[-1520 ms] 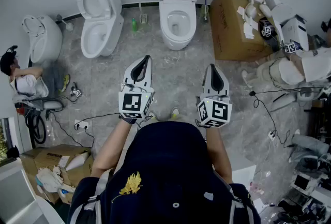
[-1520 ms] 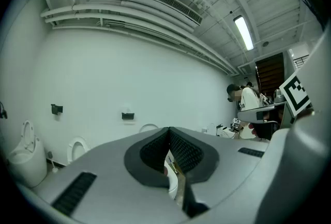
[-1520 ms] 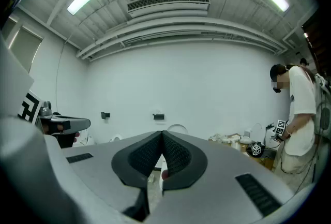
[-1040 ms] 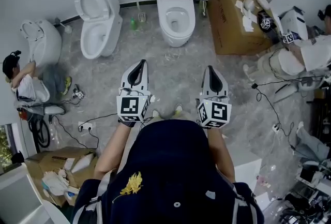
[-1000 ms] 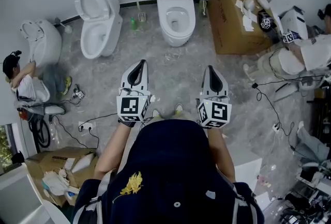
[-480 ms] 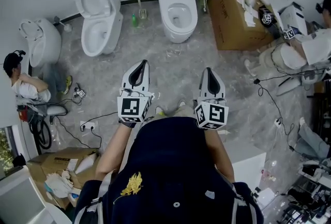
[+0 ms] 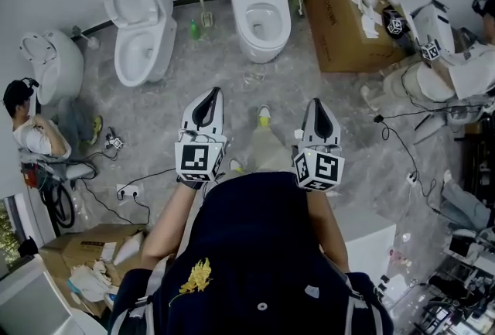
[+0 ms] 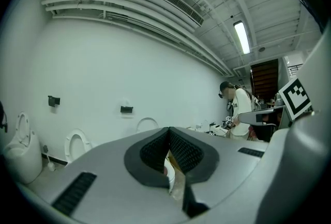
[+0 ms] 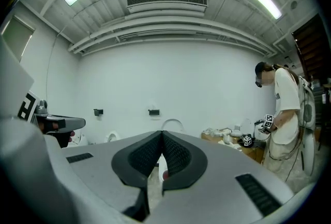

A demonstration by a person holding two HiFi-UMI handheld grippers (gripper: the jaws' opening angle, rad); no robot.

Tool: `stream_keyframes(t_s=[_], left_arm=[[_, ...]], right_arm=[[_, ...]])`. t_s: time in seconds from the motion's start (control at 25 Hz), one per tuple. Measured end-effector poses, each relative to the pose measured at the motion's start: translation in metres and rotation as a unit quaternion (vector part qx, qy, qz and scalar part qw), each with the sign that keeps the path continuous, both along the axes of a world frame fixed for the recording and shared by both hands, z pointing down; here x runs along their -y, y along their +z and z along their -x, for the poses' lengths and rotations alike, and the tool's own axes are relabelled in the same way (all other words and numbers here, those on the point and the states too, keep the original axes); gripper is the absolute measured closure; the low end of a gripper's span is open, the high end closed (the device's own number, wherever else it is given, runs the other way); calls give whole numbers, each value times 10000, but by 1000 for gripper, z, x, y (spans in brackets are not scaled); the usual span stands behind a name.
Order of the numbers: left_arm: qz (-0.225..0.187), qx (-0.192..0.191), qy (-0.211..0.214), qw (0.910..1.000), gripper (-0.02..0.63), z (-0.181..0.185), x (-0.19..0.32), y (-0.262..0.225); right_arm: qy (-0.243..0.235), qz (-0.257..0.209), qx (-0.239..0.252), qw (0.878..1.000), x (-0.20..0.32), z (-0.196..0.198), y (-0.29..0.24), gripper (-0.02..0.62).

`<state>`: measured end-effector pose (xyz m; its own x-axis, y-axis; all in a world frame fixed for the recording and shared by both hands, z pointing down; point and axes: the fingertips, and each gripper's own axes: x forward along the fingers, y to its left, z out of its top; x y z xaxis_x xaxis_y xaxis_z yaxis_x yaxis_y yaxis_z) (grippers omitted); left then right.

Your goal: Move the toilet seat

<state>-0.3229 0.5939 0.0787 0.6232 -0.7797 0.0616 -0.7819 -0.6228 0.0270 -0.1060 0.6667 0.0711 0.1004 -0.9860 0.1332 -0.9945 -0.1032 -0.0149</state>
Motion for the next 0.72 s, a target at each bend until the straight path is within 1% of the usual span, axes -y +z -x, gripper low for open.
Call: stream_keyframes(t_s=[0.12,0.2,0.36,0.44,0.56,0.64,0.72], left_arm=[[-2,-46,-45,10000,588,-6,20,-3],[-62,-8,-76,10000,588,-16,39,-4],[-13,44,-52,10000,588,-52,83,2],[-23,106,-53,9999,588,-71,118,5],[-13,177,-81,9998,588,-110,175,12],[-25,158,-82,9998,588,-146,213,9],[-132,198,-81,9997,588,-182,251,1]], right_arm=[[-37,-13,-17,10000,28,-5,2,569],[-98,-81,-28,9999,53,-13,2,569],[-133,-56,-196,9997,101,-47,11,569],[-119,-35,-161,9998,140,-68,21,569],[-137,-29,-22,9999,203,-107,35,569],[-184,-32,31,9998,251,-138,44,569],[-240,-52,67,9997,302,-165,45,569]])
